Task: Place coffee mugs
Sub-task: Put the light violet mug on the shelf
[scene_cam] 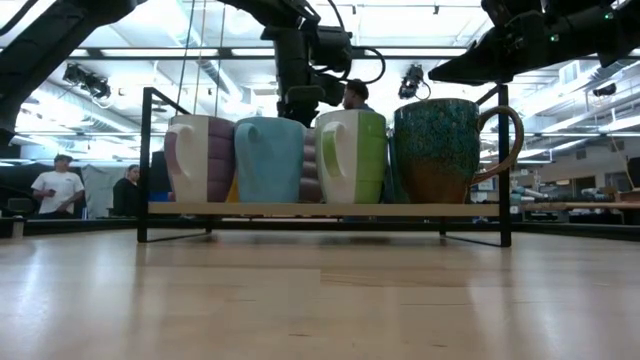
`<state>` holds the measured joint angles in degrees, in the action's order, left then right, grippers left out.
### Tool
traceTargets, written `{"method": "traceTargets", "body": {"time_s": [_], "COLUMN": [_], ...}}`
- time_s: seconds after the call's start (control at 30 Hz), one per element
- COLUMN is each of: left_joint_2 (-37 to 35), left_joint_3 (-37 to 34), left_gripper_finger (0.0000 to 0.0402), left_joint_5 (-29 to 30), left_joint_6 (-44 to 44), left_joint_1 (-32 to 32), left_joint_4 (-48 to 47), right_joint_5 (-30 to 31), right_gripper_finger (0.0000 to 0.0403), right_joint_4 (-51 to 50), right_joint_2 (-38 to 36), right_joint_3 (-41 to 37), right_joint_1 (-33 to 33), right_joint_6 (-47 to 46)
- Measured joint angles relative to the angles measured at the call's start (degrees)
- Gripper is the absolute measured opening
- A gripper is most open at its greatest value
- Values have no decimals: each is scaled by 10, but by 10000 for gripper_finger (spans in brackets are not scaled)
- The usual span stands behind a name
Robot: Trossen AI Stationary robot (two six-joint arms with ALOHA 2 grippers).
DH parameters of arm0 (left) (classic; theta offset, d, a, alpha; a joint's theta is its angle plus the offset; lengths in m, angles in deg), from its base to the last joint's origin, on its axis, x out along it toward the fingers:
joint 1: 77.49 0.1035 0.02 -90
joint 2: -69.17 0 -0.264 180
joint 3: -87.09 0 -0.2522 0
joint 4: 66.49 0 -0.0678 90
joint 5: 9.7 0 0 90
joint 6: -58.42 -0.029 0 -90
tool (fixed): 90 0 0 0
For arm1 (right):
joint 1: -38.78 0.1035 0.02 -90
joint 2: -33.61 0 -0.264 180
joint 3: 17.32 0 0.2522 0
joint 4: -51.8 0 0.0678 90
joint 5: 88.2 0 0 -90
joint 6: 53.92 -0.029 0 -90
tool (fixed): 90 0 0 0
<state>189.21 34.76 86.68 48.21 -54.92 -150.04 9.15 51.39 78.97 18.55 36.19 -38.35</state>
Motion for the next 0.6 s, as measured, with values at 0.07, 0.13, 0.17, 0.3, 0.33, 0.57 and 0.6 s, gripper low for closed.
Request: {"method": "traceTargets", "body": {"time_s": [0.07,0.13,0.17,0.3,0.33,0.57,0.6], "left_joint_2": [0,0,0,0,0,0,0], "left_joint_3": [0,0,0,0,0,0,0], "left_gripper_finger": [37,37,37,37,37,37,37], "left_joint_5": [0,0,0,0,0,0,0], "left_joint_6": [6,6,6,6,6,7,7], "left_joint_1": [0,0,0,0,0,0,1], "left_joint_4": [1,1,1,0,1,3,4], "right_joint_5": [0,0,0,0,0,-5,-9], "right_gripper_finger": [103,103,103,103,103,103,103], "right_joint_4": [0,0,0,0,0,0,0], "right_joint_2": [0,0,0,0,0,0,0], "right_joint_3": [0,0,0,0,0,0,0], "right_joint_1": [0,0,0,0,0,0,0], "right_joint_6": [0,0,0,0,0,0,0]}}
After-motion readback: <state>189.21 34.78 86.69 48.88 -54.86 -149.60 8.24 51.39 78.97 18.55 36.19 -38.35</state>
